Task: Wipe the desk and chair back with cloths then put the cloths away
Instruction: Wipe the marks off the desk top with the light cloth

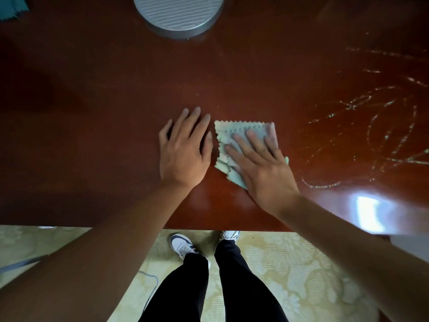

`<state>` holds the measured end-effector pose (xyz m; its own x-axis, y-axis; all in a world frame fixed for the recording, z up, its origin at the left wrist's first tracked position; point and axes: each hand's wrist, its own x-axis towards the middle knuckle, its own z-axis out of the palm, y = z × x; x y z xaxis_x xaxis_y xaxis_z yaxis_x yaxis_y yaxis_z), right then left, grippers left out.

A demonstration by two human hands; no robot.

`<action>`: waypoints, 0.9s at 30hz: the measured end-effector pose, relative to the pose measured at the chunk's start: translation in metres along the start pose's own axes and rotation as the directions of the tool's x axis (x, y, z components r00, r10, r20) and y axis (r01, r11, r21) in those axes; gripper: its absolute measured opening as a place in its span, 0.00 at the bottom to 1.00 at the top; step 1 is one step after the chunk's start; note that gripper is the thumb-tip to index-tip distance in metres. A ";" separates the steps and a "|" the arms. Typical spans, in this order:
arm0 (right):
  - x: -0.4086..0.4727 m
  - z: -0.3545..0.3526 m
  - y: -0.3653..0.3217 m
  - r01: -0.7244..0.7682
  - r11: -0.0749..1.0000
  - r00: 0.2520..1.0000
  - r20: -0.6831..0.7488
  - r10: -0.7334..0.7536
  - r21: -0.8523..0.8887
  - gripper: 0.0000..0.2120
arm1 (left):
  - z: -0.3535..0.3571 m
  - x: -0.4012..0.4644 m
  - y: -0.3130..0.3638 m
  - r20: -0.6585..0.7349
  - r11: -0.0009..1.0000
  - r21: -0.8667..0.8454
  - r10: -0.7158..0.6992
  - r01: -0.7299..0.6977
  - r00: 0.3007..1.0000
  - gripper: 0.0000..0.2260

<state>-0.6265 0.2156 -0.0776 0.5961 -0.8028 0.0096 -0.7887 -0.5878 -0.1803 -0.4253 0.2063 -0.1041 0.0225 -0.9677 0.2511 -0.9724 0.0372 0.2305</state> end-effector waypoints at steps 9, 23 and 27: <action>0.092 -0.009 0.057 -0.194 0.980 0.981 0.013 0.194 -0.035 0.23 | 0.003 0.000 0.002 -0.042 1.000 0.017 -0.001 0.002 0.999 0.16; 0.086 -0.008 0.057 -0.193 0.981 0.981 0.006 0.193 -0.036 0.23 | -0.001 0.000 0.004 -0.003 0.999 0.017 -0.031 0.031 1.000 0.17; 0.057 0.003 0.015 -0.133 0.991 0.991 -0.024 0.132 -0.010 0.22 | -0.001 0.001 0.004 -0.016 1.000 0.002 -0.017 0.018 1.000 0.16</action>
<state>-0.6043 0.1611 -0.0823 0.4828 -0.8757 0.0093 -0.8622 -0.4772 -0.1703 -0.4285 0.2057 -0.1021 0.0433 -0.9640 0.2623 -0.9724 0.0196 0.2325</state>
